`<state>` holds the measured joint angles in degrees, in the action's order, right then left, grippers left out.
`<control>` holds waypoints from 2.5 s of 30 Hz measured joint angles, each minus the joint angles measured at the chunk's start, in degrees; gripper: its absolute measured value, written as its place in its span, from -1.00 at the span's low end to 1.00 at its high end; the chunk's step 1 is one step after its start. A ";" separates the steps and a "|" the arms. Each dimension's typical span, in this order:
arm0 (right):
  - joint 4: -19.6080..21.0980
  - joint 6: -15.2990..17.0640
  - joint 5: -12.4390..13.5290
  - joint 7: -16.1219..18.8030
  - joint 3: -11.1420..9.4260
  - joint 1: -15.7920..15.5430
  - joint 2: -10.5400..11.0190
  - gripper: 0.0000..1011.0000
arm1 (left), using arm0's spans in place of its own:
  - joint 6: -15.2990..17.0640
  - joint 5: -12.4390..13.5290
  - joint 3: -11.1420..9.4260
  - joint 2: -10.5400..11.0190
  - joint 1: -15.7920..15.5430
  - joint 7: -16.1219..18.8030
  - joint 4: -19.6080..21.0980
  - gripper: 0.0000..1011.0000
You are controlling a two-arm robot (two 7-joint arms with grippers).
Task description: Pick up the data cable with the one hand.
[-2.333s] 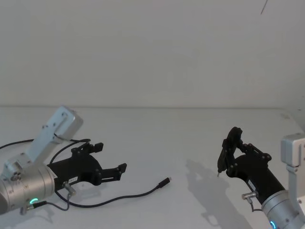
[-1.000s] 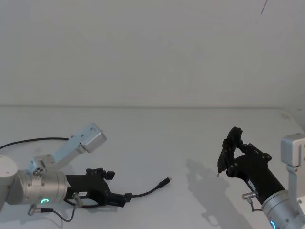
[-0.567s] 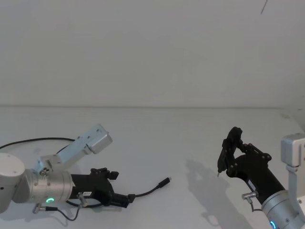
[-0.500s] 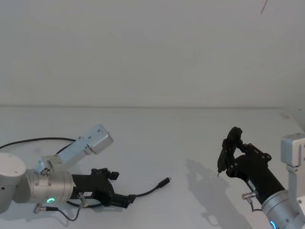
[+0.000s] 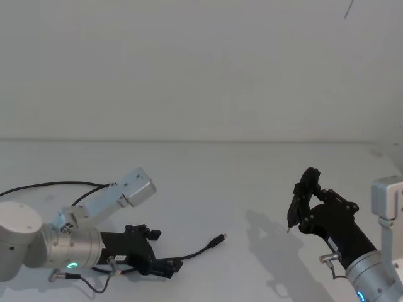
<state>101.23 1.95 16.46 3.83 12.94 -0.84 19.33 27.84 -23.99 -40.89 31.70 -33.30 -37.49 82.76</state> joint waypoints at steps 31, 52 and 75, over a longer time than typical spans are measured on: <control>0.00 0.00 0.00 0.00 0.00 0.00 0.00 -0.45 | 0.19 0.24 -1.06 -0.20 -0.67 -0.06 -0.48 -0.50; 0.08 -0.15 0.02 0.21 -0.17 0.00 0.00 -0.45 | -0.28 -0.04 -1.13 -0.26 -0.79 -0.44 -0.61 -0.92; 0.94 -1.58 4.49 6.52 -2.69 1.96 0.76 -0.45 | -5.26 -1.97 -1.75 -1.58 -3.64 -4.94 0.01 -0.92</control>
<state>102.16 0.36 20.96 10.34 10.25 1.12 20.09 22.58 -25.96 -42.64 30.12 -36.95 -42.43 82.76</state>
